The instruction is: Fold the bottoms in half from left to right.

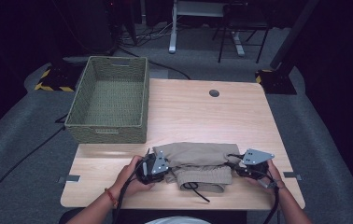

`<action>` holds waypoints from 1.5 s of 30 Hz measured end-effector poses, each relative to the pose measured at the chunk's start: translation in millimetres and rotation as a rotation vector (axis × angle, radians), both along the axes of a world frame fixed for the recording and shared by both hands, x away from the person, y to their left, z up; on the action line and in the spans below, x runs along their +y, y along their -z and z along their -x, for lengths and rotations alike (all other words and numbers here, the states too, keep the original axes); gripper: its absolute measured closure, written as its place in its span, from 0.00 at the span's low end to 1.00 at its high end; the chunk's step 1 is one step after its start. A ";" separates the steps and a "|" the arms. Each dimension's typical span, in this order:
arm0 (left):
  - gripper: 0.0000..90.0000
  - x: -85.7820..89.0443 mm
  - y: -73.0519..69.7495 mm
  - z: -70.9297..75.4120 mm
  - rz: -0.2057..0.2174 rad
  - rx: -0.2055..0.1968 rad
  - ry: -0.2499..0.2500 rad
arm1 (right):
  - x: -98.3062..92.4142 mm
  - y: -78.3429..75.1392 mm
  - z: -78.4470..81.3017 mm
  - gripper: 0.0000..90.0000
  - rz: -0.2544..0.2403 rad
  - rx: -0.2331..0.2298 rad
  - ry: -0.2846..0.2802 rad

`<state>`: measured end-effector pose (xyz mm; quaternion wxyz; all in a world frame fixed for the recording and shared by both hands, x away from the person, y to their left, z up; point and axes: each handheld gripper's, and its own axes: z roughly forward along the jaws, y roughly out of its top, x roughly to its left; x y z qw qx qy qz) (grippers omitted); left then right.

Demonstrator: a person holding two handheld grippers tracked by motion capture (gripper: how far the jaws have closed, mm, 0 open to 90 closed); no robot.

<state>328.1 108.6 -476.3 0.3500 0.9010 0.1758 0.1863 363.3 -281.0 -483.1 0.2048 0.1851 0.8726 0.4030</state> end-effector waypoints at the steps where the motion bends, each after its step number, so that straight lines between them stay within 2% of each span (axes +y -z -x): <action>1: 0.65 0.0 0.0 0.0 0.000 0.000 0.000 | 0.0 0.0 0.0 0.68 0.000 0.000 0.000; 2: 0.63 7.1 -7.5 5.6 0.040 0.010 -0.002 | -8.7 -6.2 3.3 0.61 -0.030 -0.005 0.030; 3: 0.61 7.1 -7.5 5.6 0.040 0.010 -0.002 | -8.7 -6.2 3.3 0.61 -0.030 -0.005 0.030; 4: 0.60 12.4 -16.1 8.8 0.074 0.007 -0.013 | -17.5 -12.4 7.9 0.55 -0.045 -0.008 0.051; 6: 0.58 14.3 -24.9 8.5 0.093 -0.011 -0.008 | -25.8 -20.0 12.5 0.52 -0.060 -0.010 0.078; 9: 0.59 12.7 -32.1 6.0 0.104 -0.030 -0.003 | -34.5 -35.7 19.3 0.52 -0.137 -0.022 0.069; 10: 0.61 8.2 -38.3 0.5 0.105 -0.040 0.018 | -35.5 -41.7 21.0 0.52 -0.159 -0.032 0.066; 12: 0.63 2.5 -42.5 -8.1 0.114 -0.036 0.036 | -33.4 -54.4 23.4 0.55 -0.191 -0.049 0.056; 16: 0.65 -11.5 -48.4 -27.1 0.103 -0.045 0.039 | -18.8 -79.1 22.5 0.58 -0.198 -0.090 0.035; 18: 0.67 -14.9 -48.6 -32.5 0.110 -0.039 0.036 | -8.9 -86.5 15.9 0.56 -0.178 -0.103 0.072; 19: 0.67 -23.0 -46.6 -42.9 0.087 -0.011 0.031 | -3.2 -88.1 10.1 0.54 -0.158 -0.101 0.088; 20: 0.68 -23.0 -46.6 -42.9 0.087 -0.011 0.031 | -3.2 -88.1 10.1 0.54 -0.158 -0.101 0.088; 21: 0.69 -30.3 -40.7 -49.8 0.060 0.021 0.044 | 9.5 -86.0 -5.2 0.54 -0.095 -0.075 0.113; 22: 0.70 -33.4 -37.0 -50.8 0.040 0.040 0.049 | 13.2 -83.3 -10.7 0.54 -0.075 -0.056 0.118; 25: 0.73 -37.8 -26.9 -46.7 0.007 0.076 0.087 | 23.4 -65.3 -26.8 0.55 -0.001 0.048 0.122; 27: 0.75 -38.1 -20.9 -40.1 -0.011 0.088 0.113 | 26.2 -52.4 -27.9 0.55 0.037 0.096 0.111; 29: 0.75 -37.8 -17.0 -35.0 -0.020 0.094 0.114 | 25.7 -42.5 -22.2 0.55 0.053 0.123 0.100; 31: 0.75 -36.8 -13.1 -29.7 -0.022 0.109 0.121 | 22.9 -35.7 -11.8 0.55 0.066 0.132 0.088; 33: 0.75 -36.4 -11.5 -27.2 -0.027 0.103 0.122 | 20.7 -33.0 -6.0 0.55 0.065 0.129 0.088; 34: 0.75 -35.0 -9.0 -22.7 -0.021 0.106 0.127 | 15.5 -27.9 4.6 0.53 0.054 0.134 0.096; 36: 0.75 -33.9 -5.9 -19.6 0.000 0.120 0.123 | 10.7 -22.4 13.3 0.50 0.046 0.135 0.108; 38: 0.74 -34.1 -2.3 -15.3 0.001 0.110 0.117 | 6.8 -16.9 19.7 0.48 0.041 0.126 0.132; 40: 0.74 -34.4 -1.2 -10.6 0.007 0.105 0.126 | 4.9 -10.9 24.0 0.47 0.030 0.120 0.153; 43: 0.71 -34.6 -3.2 -5.3 0.006 0.101 0.138 | 5.3 -5.9 25.4 0.46 0.040 0.112 0.165; 44: 0.69 -33.6 -6.6 -1.2 0.009 0.111 0.170 | 7.0 -3.0 23.0 0.44 0.059 0.109 0.180; 45: 0.68 -33.6 -6.6 -1.2 0.009 0.111 0.170 | 7.0 -3.0 23.0 0.44 0.059 0.109 0.180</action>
